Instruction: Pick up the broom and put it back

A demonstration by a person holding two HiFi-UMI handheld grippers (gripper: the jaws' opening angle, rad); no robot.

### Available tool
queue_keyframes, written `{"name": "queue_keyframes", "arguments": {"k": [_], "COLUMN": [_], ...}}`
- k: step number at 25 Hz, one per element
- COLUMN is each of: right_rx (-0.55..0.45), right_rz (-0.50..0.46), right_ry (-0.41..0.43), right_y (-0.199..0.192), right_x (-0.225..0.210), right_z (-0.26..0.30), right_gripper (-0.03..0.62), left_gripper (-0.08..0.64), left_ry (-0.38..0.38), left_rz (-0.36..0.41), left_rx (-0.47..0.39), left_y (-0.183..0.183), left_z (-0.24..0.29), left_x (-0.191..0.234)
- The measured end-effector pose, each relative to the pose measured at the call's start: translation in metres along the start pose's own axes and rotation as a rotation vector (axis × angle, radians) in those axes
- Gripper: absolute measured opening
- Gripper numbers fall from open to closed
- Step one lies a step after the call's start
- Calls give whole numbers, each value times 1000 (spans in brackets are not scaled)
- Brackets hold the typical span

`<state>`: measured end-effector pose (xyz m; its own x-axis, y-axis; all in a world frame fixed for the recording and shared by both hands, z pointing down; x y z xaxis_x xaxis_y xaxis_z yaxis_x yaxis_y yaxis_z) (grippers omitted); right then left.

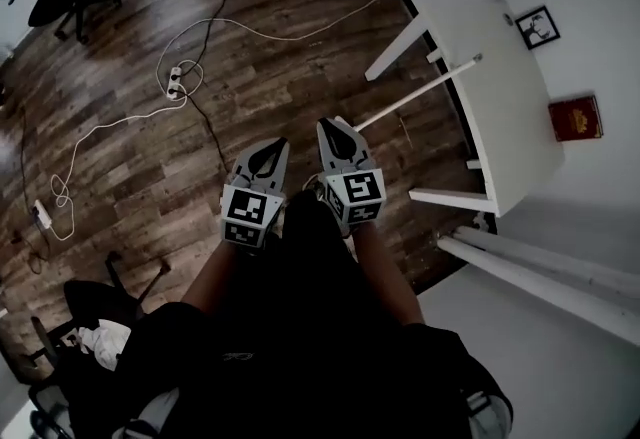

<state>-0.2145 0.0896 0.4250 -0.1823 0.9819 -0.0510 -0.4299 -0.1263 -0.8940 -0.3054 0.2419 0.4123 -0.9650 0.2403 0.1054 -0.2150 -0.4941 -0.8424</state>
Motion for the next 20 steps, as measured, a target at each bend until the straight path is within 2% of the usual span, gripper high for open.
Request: {"name": "queue_keyframes", "arguments": {"k": [2,5,8,10,13,16,20], "right_rx": [14,-24,-33,-14,-15,-26,-18], "right_rz": [21,53,93,125,212,299,412], "right_ry": [11,59,40,32,29,-61,-182], "right_y": [9,29,38,26,-3,-22,-42], "right_x": [-17,-48,-93,-124,-160,-189,-214], "right_z": [20,42,55,54,44,32,27], "right_gripper": [23,23,23,21,21,23,23], "left_gripper": [2,2,2,2,2,2,2], "left_ry": [-7,-18,-15,-17,-50,-129,-199], "left_rz": [-12,42,48,30,58,111,245], "left_rx": [18,34,41,68,176,249,265], "left_y": [15,48,76,78,66,68,93], "left_z": [14,40,78,100,128,154,182], "left_x": [5,4,4,-7,-31,-50,-62]}}
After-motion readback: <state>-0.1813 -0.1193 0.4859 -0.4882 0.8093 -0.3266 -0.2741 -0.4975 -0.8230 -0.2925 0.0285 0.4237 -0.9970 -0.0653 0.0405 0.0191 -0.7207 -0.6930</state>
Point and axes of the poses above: the fingertips, and each gripper's own axes: z forward along the fingers, x to its left, y out of its top, the point moved 10 cm from there along -z, backward along the fingers, and after that the axes turned 10 degrees about x, right-handed, at the moved point
